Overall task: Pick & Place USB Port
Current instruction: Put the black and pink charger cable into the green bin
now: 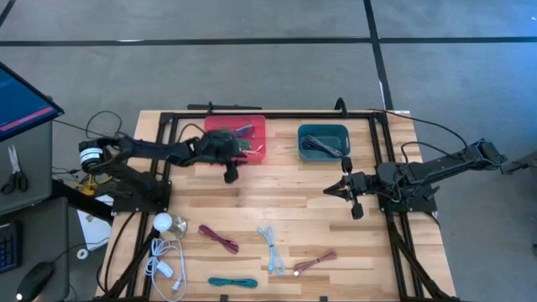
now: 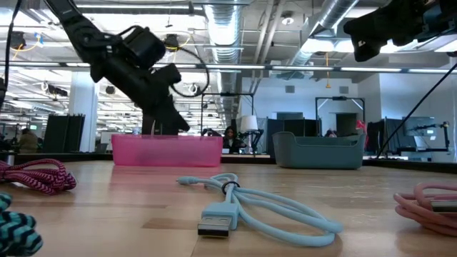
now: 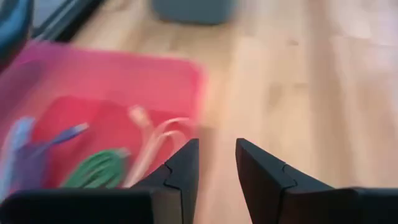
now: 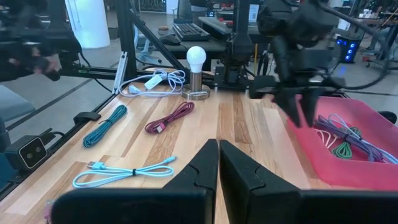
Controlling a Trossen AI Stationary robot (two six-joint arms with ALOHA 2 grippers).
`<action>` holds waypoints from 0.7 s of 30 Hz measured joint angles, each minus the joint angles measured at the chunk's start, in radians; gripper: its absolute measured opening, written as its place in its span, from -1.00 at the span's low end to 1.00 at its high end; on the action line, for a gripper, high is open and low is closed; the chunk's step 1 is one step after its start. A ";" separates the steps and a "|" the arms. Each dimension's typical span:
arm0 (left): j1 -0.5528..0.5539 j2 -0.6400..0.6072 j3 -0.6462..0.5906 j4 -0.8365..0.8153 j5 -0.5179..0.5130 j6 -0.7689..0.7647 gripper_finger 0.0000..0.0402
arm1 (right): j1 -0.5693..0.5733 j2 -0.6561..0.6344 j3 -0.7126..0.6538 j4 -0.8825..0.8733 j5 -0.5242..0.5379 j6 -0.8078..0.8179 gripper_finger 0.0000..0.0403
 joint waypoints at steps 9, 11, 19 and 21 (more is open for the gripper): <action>-0.241 -0.158 0.000 -0.143 -0.093 -0.012 -0.47 | 0.000 0.000 0.000 0.000 0.000 0.000 -0.96; -0.286 -0.212 0.000 -0.222 -0.151 -0.049 -0.47 | 0.000 0.000 0.000 0.000 0.000 0.000 -0.96; -0.474 -0.382 0.000 -0.453 -0.177 -0.306 -0.47 | 0.000 0.000 0.000 0.000 0.000 0.000 -0.96; -0.524 -0.395 0.000 -0.472 -0.177 -0.356 -0.47 | 0.000 0.000 0.000 0.000 0.000 0.000 -0.96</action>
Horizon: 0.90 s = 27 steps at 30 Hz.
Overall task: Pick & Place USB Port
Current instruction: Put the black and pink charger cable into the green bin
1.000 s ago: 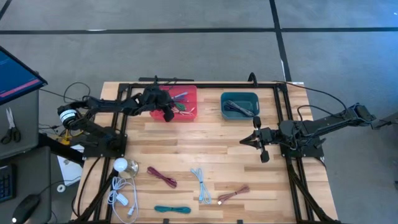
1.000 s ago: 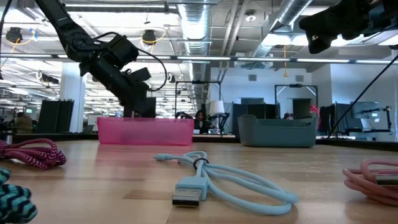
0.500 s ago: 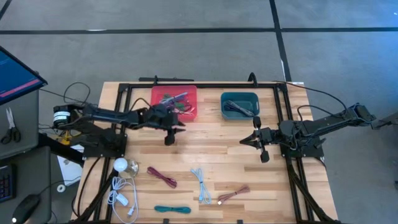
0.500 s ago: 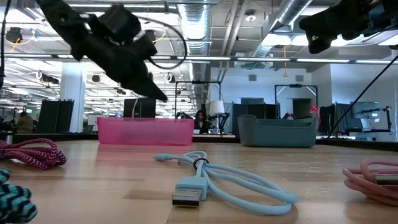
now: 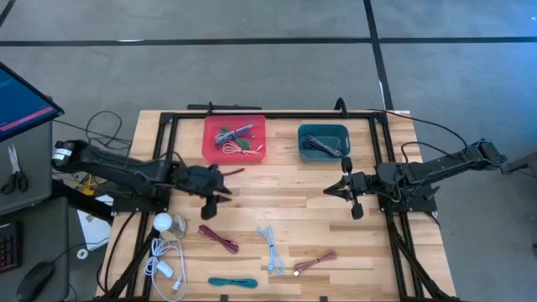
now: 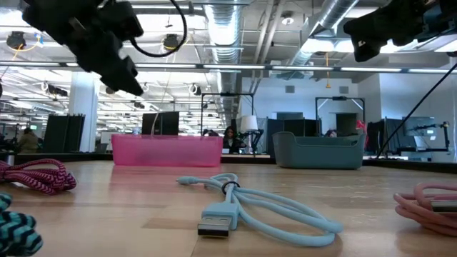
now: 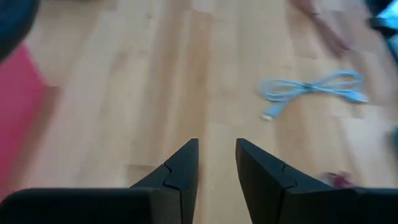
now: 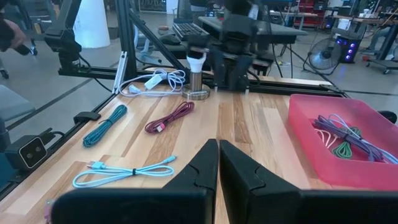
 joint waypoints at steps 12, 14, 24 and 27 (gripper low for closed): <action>-0.243 0.037 0.000 0.054 -0.011 -0.157 -0.51 | 0.000 0.000 0.000 0.001 0.000 0.000 -0.96; -0.260 0.037 0.000 0.091 0.025 -0.158 -0.52 | 0.000 0.000 0.000 0.001 0.000 0.000 -0.96; -0.263 0.034 0.000 0.265 0.052 -0.156 -0.53 | 0.000 0.000 0.000 0.001 0.000 -0.008 -0.96; -0.253 0.034 0.000 0.320 0.051 -0.161 -0.53 | 0.000 0.000 0.000 0.001 0.000 -0.008 -0.96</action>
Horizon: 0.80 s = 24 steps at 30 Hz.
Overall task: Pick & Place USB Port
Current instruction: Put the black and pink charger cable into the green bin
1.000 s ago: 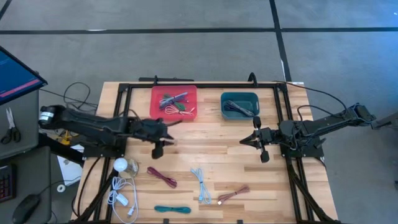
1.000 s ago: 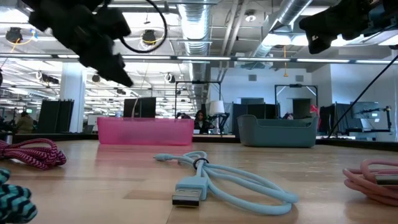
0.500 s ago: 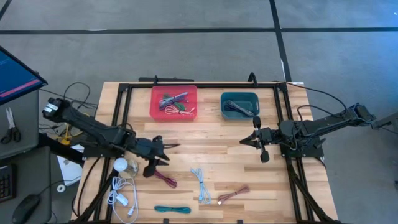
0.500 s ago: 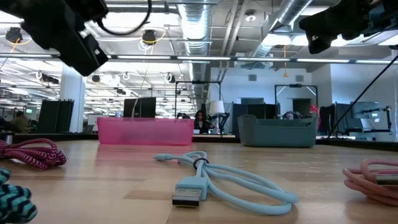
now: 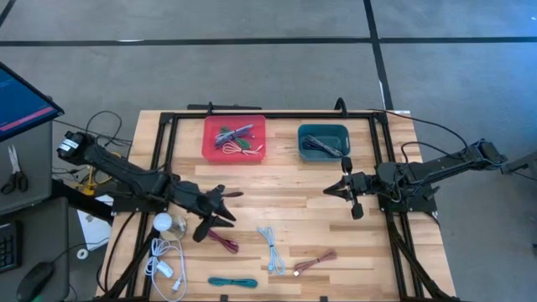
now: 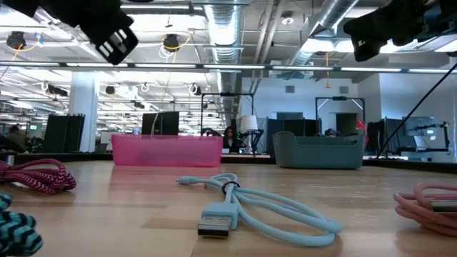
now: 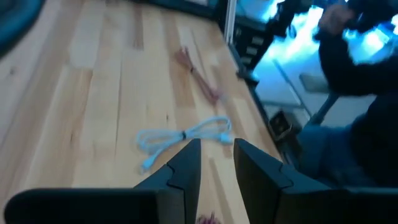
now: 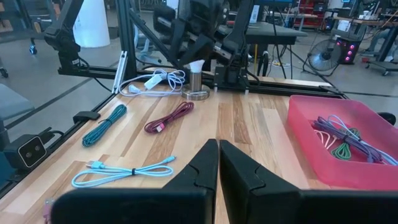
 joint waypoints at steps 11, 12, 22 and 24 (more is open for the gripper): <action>-0.032 0.028 0.000 0.030 0.005 -0.050 -0.53 | 0.000 0.000 0.000 0.000 0.000 0.000 -0.96; -0.039 0.037 0.000 0.031 0.002 -0.050 -0.53 | 0.000 0.000 0.000 0.000 0.000 0.000 -0.96; -0.059 0.113 0.000 -0.085 0.001 -0.080 -0.53 | 0.000 0.000 0.000 0.000 0.000 0.001 -0.96; -0.059 0.117 0.000 -0.165 0.001 -0.125 -0.53 | 0.000 0.000 0.000 0.000 0.000 0.001 -0.96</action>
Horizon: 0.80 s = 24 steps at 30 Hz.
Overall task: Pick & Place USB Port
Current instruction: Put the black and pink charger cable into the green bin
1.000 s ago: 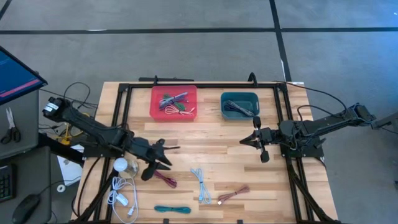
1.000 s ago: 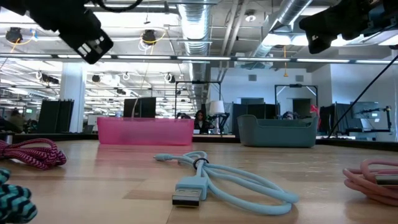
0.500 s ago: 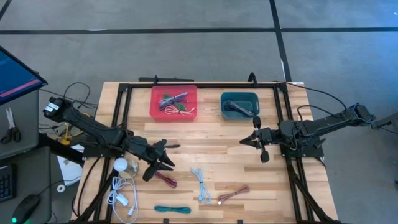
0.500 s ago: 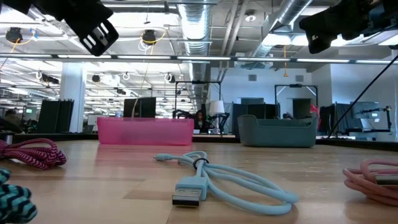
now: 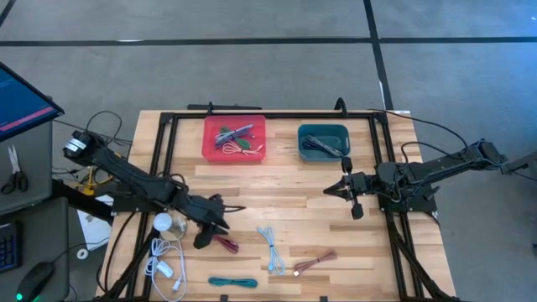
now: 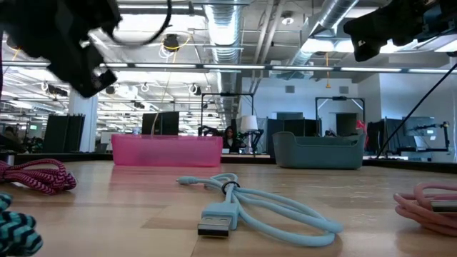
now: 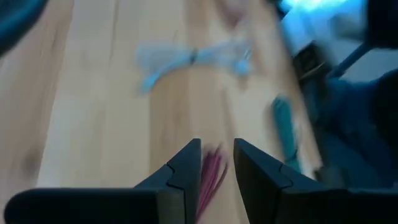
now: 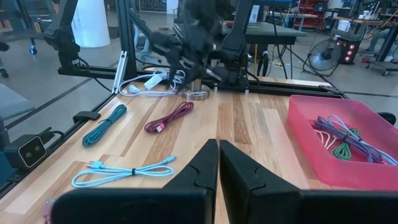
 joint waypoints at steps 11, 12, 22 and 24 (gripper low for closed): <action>0.000 0.035 0.000 -0.128 0.023 -0.106 -0.53 | 0.000 0.000 0.000 0.000 0.000 0.000 -0.96; 0.000 0.035 0.000 -0.134 0.023 -0.109 -0.53 | 0.000 0.000 0.000 0.000 0.000 0.000 -0.96; 0.000 0.035 0.000 -0.237 0.023 -0.109 -0.31 | 0.000 0.000 0.000 0.000 0.000 0.000 -0.96; 0.000 0.035 0.000 -0.238 0.023 -0.109 -0.24 | 0.000 0.000 0.000 0.000 0.000 0.000 -0.96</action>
